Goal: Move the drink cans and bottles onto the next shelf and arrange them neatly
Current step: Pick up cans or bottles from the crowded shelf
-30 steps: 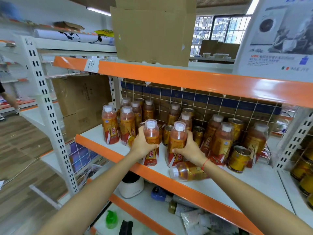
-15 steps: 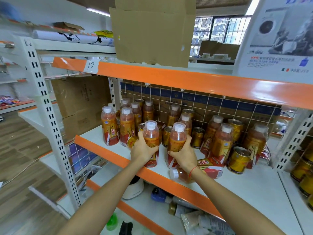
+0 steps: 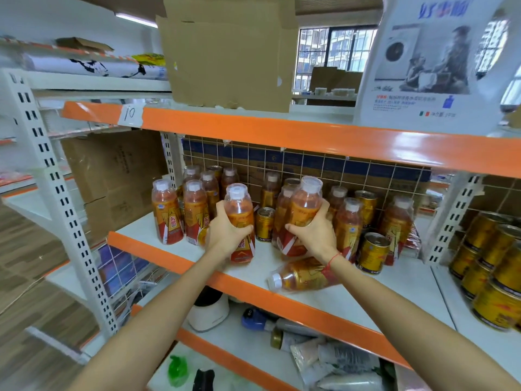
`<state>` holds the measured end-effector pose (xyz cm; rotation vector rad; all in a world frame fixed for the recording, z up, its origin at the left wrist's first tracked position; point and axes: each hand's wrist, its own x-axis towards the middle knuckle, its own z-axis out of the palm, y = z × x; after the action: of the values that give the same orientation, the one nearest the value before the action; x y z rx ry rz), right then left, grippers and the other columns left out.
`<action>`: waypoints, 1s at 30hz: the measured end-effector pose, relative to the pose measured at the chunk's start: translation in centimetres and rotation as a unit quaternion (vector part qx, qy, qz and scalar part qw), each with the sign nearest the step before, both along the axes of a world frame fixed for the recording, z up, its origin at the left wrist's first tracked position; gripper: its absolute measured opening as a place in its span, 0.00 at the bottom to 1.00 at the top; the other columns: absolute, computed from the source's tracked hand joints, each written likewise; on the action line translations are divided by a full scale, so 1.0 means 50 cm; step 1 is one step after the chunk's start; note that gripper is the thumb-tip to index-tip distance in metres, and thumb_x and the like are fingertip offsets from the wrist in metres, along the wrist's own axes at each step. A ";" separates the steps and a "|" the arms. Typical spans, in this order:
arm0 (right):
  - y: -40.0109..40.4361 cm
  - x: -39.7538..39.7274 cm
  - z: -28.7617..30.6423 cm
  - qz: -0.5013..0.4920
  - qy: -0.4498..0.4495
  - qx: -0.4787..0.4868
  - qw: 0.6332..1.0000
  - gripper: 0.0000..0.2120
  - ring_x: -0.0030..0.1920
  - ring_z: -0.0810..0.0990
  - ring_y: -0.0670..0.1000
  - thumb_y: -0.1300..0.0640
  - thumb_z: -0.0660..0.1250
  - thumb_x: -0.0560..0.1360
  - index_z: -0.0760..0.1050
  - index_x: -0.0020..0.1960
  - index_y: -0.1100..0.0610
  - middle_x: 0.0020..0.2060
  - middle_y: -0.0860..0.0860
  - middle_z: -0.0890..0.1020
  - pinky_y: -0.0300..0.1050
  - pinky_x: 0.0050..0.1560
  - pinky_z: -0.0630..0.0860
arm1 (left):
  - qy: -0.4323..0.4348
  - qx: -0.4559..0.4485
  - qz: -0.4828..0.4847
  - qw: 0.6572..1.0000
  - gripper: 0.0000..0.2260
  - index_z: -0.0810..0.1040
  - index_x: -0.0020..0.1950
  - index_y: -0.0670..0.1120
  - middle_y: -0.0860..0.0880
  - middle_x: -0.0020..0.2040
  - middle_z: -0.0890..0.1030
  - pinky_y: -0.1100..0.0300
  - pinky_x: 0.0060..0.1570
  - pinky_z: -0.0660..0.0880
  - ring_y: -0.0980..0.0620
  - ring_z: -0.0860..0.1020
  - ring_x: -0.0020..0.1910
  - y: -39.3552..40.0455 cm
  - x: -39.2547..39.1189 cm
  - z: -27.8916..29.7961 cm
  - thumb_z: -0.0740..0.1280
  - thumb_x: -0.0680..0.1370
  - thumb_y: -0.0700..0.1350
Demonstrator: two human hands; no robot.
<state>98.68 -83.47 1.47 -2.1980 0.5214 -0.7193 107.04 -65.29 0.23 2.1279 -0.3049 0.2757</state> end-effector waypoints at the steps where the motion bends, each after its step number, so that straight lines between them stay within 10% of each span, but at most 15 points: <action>1: -0.004 -0.010 0.005 -0.004 0.003 -0.002 1.000 0.44 0.57 0.78 0.60 0.47 0.75 0.67 0.51 0.72 0.54 0.60 0.56 0.76 0.52 0.54 0.76 | -0.002 0.006 0.001 1.000 0.34 0.60 0.69 0.49 0.46 0.59 0.77 0.56 0.48 0.71 0.43 0.77 0.56 -0.002 -0.008 0.004 0.75 0.69 0.51; 30: 0.009 -0.457 -0.016 -0.086 0.039 0.023 0.995 0.42 0.54 0.78 0.61 0.48 0.75 0.66 0.53 0.70 0.53 0.56 0.57 0.78 0.54 0.52 0.76 | 0.012 0.055 -0.124 0.991 0.35 0.60 0.70 0.47 0.45 0.60 0.77 0.49 0.55 0.74 0.42 0.76 0.58 -0.016 -0.387 -0.012 0.75 0.69 0.52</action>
<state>75.81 -83.02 0.66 -2.1627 0.7670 -0.7064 87.67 -66.09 -0.37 2.1724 -0.5782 0.0901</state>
